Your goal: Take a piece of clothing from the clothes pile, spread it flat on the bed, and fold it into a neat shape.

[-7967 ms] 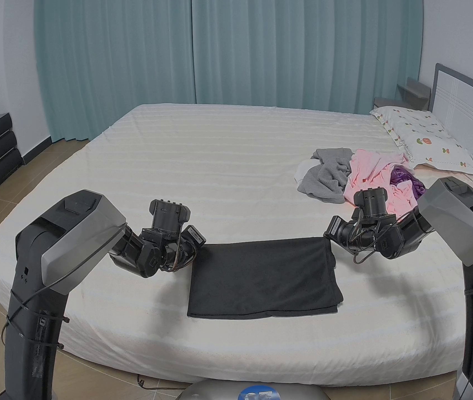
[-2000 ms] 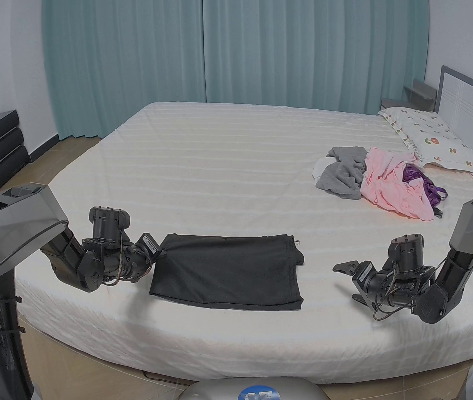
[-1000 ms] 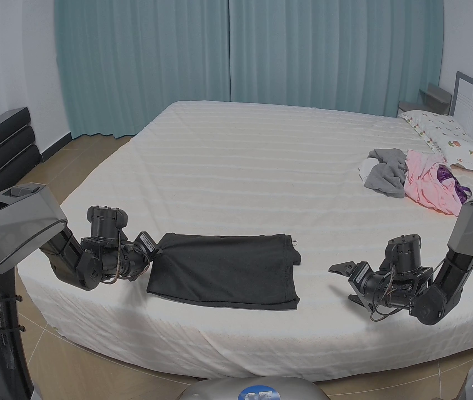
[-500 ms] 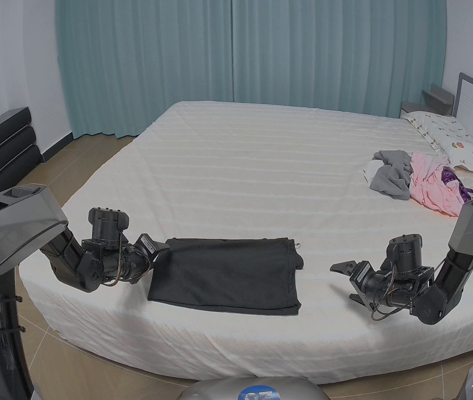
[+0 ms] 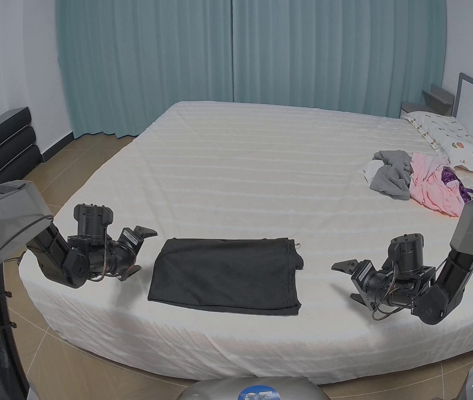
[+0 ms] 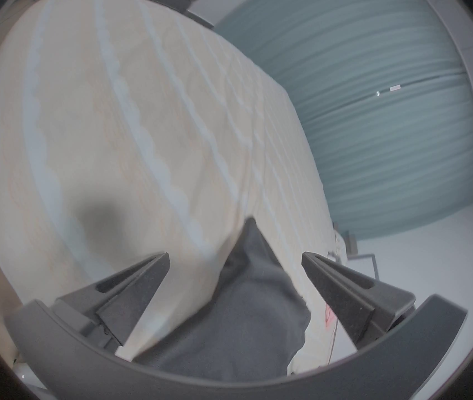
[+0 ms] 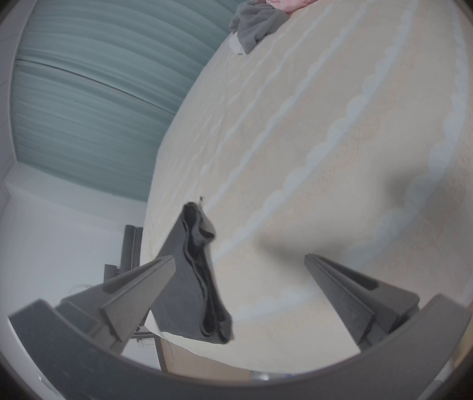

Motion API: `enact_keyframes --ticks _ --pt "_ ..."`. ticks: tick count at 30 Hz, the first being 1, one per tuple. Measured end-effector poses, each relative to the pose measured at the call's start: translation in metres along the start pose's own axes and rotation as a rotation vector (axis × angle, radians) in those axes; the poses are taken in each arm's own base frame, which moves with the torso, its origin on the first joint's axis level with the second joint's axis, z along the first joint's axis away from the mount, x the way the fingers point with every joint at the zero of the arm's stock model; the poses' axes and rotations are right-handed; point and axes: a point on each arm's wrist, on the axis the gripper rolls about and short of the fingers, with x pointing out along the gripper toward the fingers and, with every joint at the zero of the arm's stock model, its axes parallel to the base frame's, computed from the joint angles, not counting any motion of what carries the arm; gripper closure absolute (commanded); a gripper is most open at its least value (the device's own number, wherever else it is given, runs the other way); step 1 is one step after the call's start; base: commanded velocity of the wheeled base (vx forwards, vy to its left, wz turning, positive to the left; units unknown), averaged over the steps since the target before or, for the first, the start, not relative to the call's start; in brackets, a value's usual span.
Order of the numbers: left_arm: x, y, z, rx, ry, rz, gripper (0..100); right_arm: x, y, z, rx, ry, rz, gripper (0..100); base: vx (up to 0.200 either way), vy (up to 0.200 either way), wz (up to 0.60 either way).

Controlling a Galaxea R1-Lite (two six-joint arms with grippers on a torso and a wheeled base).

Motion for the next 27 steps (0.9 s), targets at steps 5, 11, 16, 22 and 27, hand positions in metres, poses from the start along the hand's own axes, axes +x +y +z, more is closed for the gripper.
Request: enact_keyframes --ticks 5,11,16,22,27 --pt "-0.014 -0.006 0.016 -0.02 -0.058 -0.023 0 -0.005 0.005 0.006 0.019 -0.038 0.04 0 0.0 0.0 0.0" --pt "-0.037 -0.014 0.033 -0.03 -0.146 -0.065 0 -0.02 0.013 0.015 0.011 -0.089 0.078 0 0.0 0.0 0.0" --pt "-0.061 -0.023 0.04 -0.025 -0.197 -0.113 0 -0.046 0.025 0.027 -0.032 -0.165 0.126 0 0.0 0.0 0.0" --pt "-0.111 -0.037 0.035 -0.003 -0.245 -0.181 0 -0.095 0.043 0.036 -0.135 -0.315 0.197 0 0.0 0.0 0.0" --pt "-0.16 -0.049 0.027 0.041 -0.305 -0.26 0 -0.135 0.049 0.031 -0.243 -0.414 0.234 0 0.0 0.0 0.0"
